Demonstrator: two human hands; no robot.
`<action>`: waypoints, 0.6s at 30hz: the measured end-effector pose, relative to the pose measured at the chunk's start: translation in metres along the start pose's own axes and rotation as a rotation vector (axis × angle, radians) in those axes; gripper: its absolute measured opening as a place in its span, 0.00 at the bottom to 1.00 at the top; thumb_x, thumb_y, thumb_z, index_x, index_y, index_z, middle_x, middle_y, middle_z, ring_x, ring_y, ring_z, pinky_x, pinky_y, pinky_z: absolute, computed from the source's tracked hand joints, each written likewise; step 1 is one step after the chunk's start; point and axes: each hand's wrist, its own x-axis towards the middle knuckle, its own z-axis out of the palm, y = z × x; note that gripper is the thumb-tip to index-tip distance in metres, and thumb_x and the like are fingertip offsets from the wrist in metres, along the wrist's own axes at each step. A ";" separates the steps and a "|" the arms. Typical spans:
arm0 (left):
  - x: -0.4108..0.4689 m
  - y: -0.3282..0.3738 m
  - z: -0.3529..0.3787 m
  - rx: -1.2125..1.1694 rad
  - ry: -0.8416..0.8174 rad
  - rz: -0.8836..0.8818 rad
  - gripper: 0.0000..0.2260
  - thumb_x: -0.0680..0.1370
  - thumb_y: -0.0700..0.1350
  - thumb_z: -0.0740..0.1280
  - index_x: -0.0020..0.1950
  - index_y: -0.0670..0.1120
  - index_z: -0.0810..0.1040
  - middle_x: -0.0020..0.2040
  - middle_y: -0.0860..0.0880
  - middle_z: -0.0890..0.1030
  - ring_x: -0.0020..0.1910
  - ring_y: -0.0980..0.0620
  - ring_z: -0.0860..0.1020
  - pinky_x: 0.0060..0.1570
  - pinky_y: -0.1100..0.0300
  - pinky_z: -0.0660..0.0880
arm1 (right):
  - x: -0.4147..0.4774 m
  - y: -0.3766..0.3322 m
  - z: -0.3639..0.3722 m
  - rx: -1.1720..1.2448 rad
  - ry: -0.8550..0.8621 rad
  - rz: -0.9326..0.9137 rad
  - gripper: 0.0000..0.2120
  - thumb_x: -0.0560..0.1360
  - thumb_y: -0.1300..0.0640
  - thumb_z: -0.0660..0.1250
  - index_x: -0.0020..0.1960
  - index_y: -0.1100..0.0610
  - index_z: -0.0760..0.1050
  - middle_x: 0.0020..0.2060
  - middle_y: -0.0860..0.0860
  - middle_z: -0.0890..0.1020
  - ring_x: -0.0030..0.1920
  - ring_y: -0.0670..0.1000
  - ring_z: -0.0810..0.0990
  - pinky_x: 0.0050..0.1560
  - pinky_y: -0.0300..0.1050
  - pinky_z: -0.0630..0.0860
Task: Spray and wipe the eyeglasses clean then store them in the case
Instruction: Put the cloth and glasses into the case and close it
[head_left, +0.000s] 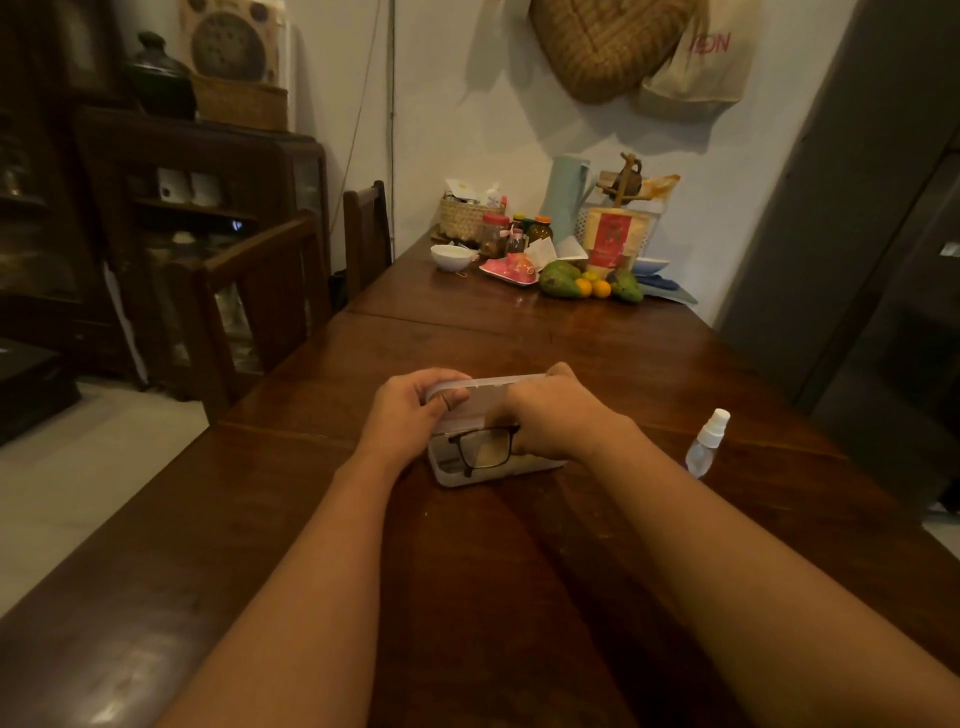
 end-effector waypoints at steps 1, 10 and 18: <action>0.001 -0.001 0.000 -0.003 0.002 0.006 0.07 0.77 0.45 0.70 0.51 0.57 0.83 0.49 0.56 0.83 0.50 0.56 0.80 0.45 0.62 0.77 | 0.001 0.000 -0.002 0.035 0.009 0.009 0.11 0.77 0.57 0.67 0.56 0.46 0.77 0.46 0.45 0.80 0.50 0.50 0.77 0.58 0.55 0.65; 0.002 -0.006 -0.002 -0.056 -0.015 -0.011 0.08 0.75 0.43 0.71 0.52 0.52 0.85 0.48 0.53 0.86 0.51 0.53 0.82 0.53 0.50 0.80 | 0.006 -0.009 -0.007 0.283 0.083 0.029 0.17 0.75 0.56 0.71 0.61 0.42 0.79 0.51 0.43 0.81 0.56 0.49 0.77 0.52 0.52 0.64; 0.001 -0.004 -0.002 -0.005 0.019 -0.025 0.07 0.76 0.45 0.71 0.51 0.55 0.84 0.48 0.55 0.85 0.50 0.56 0.82 0.49 0.57 0.78 | 0.006 0.001 -0.013 0.162 0.091 0.073 0.14 0.74 0.55 0.72 0.57 0.41 0.78 0.52 0.43 0.81 0.56 0.49 0.78 0.60 0.57 0.65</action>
